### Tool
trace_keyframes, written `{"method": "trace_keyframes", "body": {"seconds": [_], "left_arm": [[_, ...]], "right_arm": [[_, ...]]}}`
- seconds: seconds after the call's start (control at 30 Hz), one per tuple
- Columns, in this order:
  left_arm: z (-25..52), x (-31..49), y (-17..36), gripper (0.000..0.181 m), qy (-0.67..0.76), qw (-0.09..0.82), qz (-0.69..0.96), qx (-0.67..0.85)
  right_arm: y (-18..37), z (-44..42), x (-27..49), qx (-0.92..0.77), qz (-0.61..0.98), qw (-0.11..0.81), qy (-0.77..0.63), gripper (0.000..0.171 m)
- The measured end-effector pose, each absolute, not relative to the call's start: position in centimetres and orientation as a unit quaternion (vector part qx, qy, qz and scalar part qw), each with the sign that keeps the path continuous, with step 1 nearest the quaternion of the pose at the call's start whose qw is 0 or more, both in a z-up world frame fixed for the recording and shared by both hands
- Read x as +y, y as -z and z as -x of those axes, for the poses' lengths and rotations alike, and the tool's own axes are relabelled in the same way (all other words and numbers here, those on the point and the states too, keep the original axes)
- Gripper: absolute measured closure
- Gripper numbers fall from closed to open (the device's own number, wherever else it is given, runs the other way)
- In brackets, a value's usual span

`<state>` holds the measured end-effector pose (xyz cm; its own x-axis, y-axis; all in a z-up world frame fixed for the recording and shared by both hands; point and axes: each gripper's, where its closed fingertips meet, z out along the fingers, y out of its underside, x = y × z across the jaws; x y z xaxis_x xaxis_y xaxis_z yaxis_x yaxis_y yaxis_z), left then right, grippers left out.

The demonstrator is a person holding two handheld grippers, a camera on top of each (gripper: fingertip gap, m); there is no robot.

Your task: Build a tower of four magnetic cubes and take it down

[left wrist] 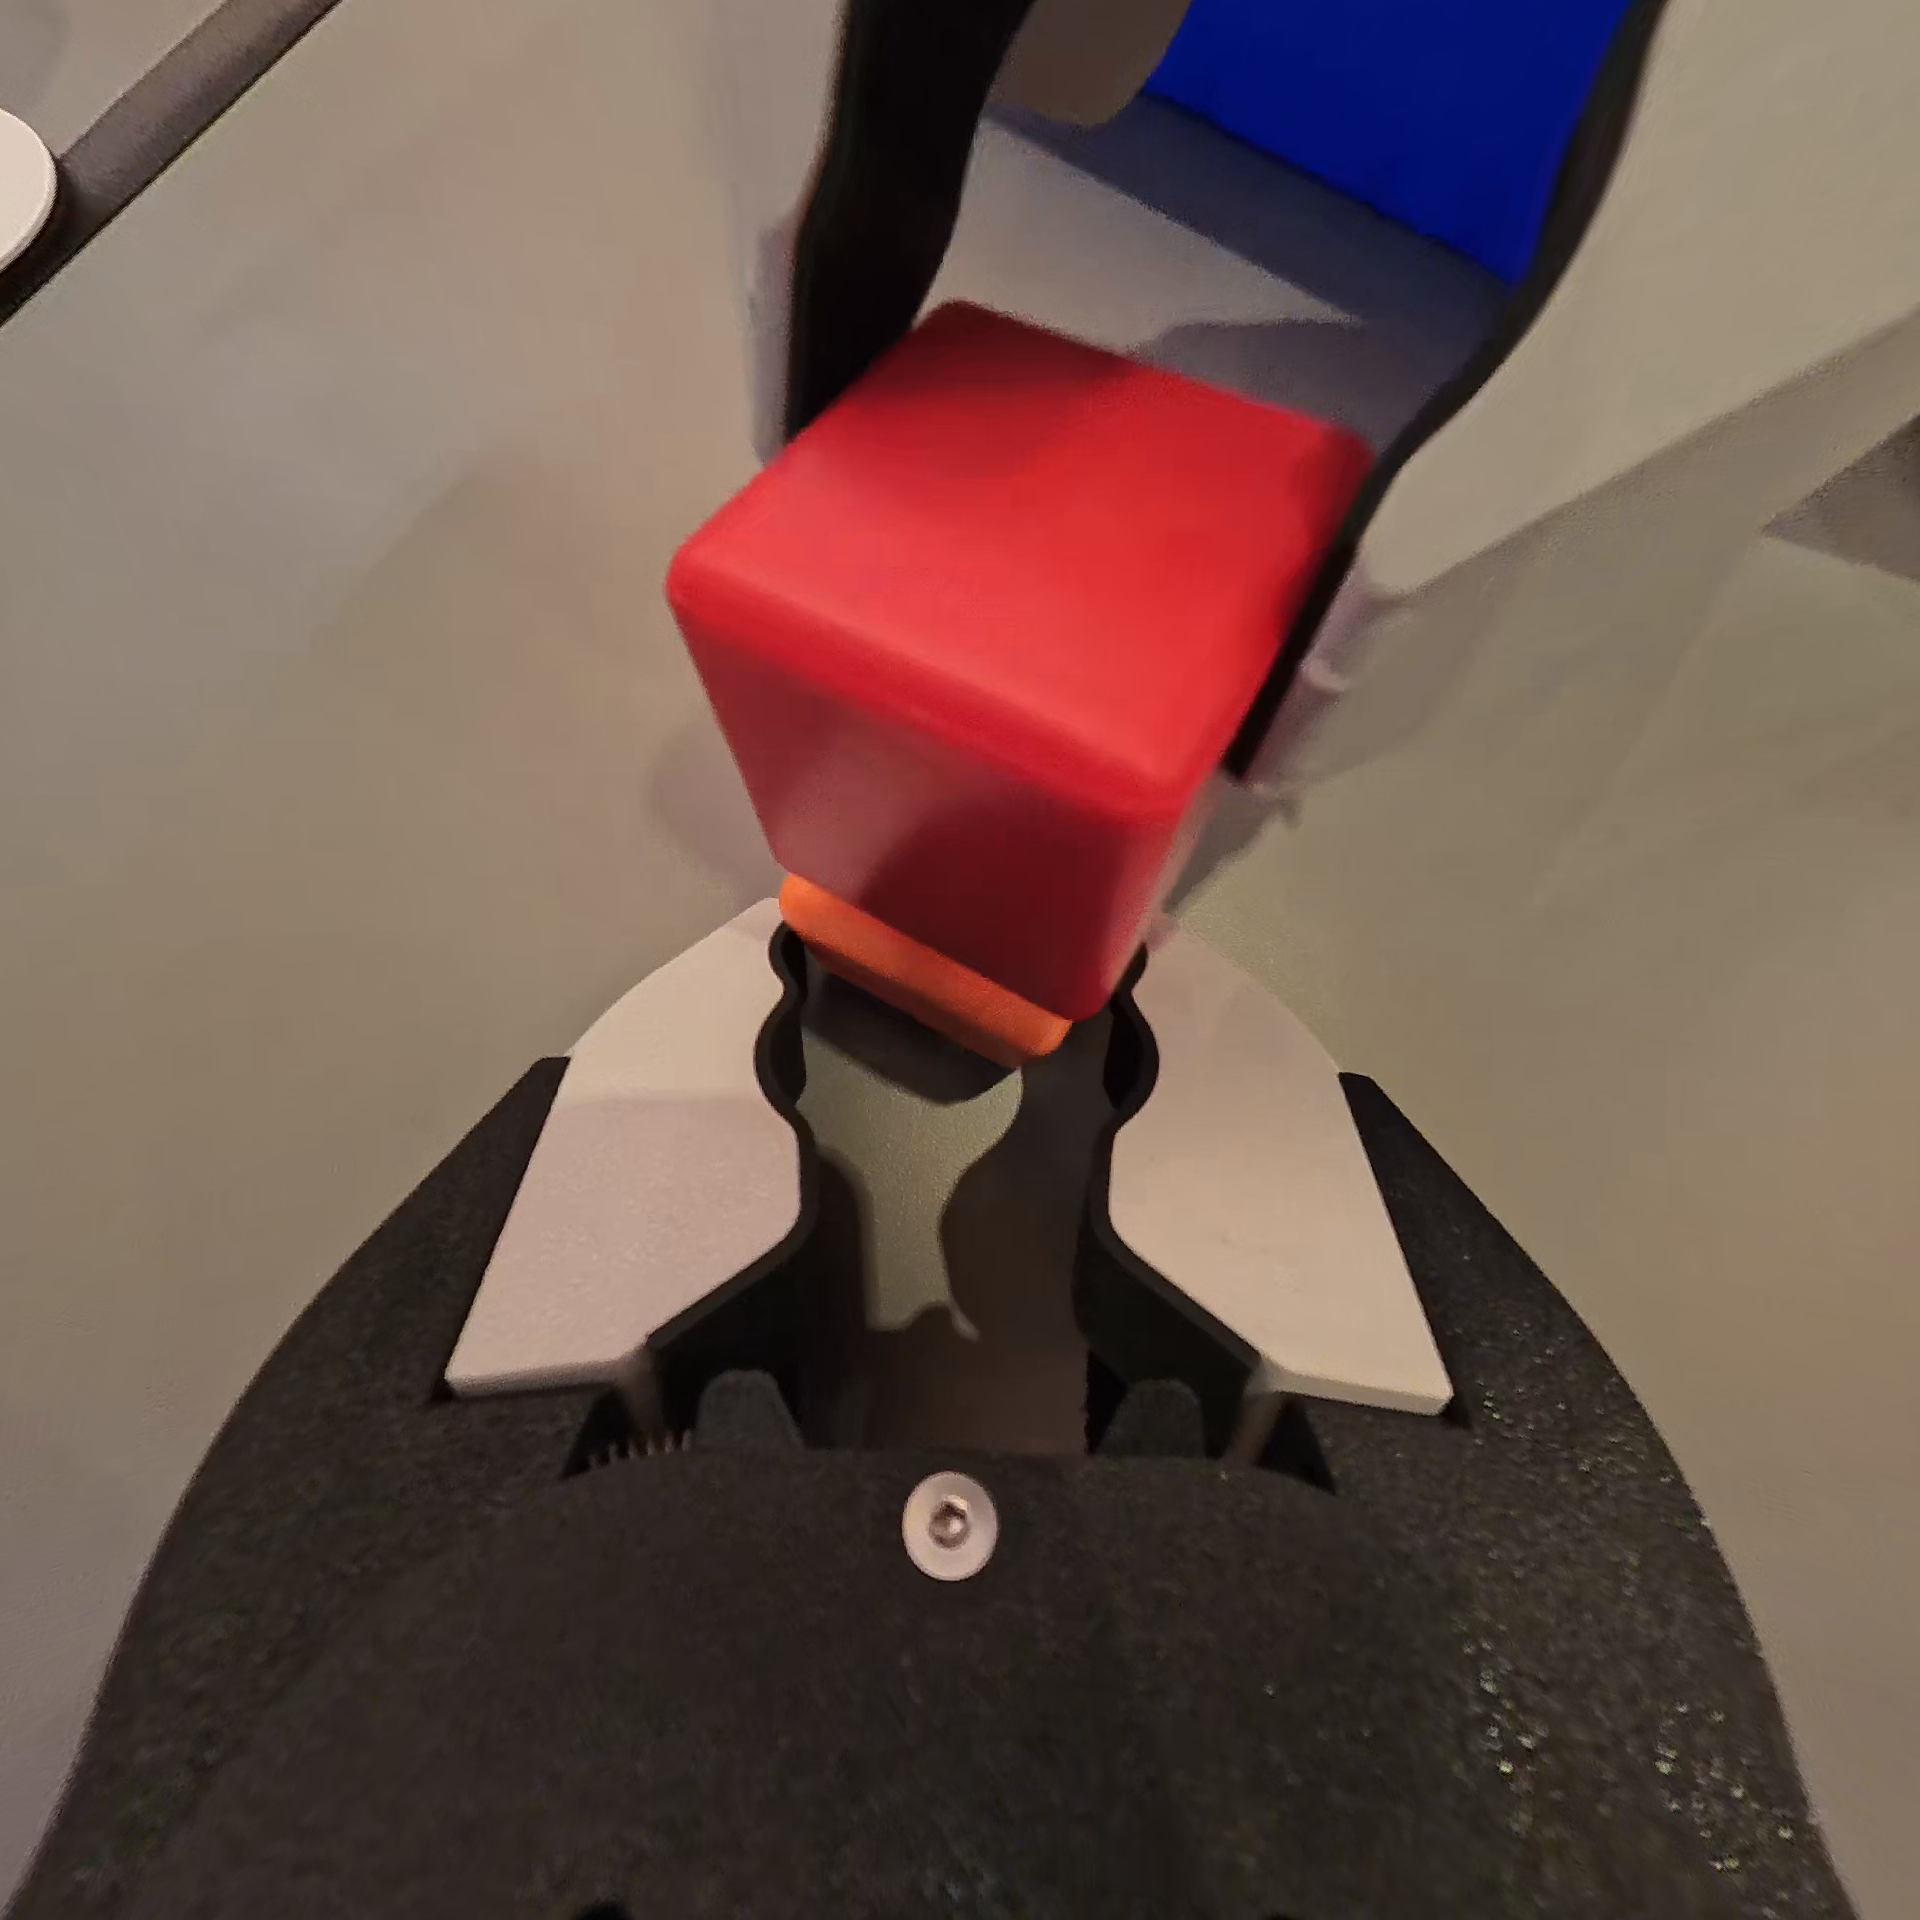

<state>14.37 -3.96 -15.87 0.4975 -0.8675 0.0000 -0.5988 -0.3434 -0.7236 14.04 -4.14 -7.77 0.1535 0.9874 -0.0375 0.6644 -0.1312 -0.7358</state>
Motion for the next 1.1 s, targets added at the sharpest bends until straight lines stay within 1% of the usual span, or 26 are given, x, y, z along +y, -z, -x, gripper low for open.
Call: {"method": "trace_keyframes", "body": {"seconds": [0.13, 0.23, 0.33, 0.43, 0.5, 0.57, 0.63, 0.7, 0.83, 0.93, 1.03, 1.1], "left_arm": [[-14.4, -4.0, 15.9, 0.126, 0.197, 0.340, 0.796, 0.461], [-14.4, -4.0, 15.9, 0.126, 0.197, 0.340, 0.796, 0.460], [-14.3, -4.0, 15.9, 0.126, 0.197, 0.340, 0.796, 0.460], [-14.3, -4.0, 15.9, 0.126, 0.197, 0.340, 0.796, 0.460], [-14.3, -4.0, 15.9, 0.126, 0.197, 0.340, 0.796, 0.460], [-14.3, -4.0, 15.9, 0.126, 0.197, 0.340, 0.796, 0.460], [-14.4, -4.0, 15.9, 0.126, 0.197, 0.340, 0.796, 0.460], [-14.3, -4.0, 15.9, 0.126, 0.197, 0.341, 0.796, 0.460], [-14.4, -4.0, 15.9, 0.126, 0.197, 0.340, 0.796, 0.460], [-14.4, -4.0, 15.9, 0.126, 0.197, 0.340, 0.796, 0.460], [-14.4, -4.0, 15.9, 0.126, 0.198, 0.340, 0.795, 0.461], [-14.4, -4.0, 15.9, 0.126, 0.198, 0.340, 0.795, 0.461]], "right_arm": [[5.5, -15.5, -3.7, -0.579, 0.696, 0.324, -0.274, 0.124], [1.9, -18.2, -3.7, -0.568, 0.688, 0.367, -0.263, 0.124], [-2.1, -23.4, -4.2, -0.542, 0.689, 0.415, -0.244, 0.124], [-2.6, -30.1, -4.1, -0.497, 0.725, 0.430, -0.204, 0.124], [-0.4, -34.0, -3.8, -0.470, 0.764, 0.403, -0.184, 0.124], [3.6, -36.1, -4.6, -0.474, 0.797, 0.327, -0.181, 0.124], [7.8, -36.6, -5.9, -0.507, 0.806, 0.244, -0.183, 0.123], [10.5, -35.9, -7.0, -0.540, 0.795, 0.188, -0.200, 0.123], [12.2, -35.2, -7.0, -0.544, 0.803, 0.147, -0.195, 0.122], [12.6, -35.7, -7.2, -0.510, 0.827, 0.123, -0.203, 0.121], [12.6, -36.0, -7.5, -0.488, 0.838, 0.112, -0.216, 0.110], [12.0, -36.4, -7.2, -0.472, 0.846, 0.120, -0.218, 0.109]]}}
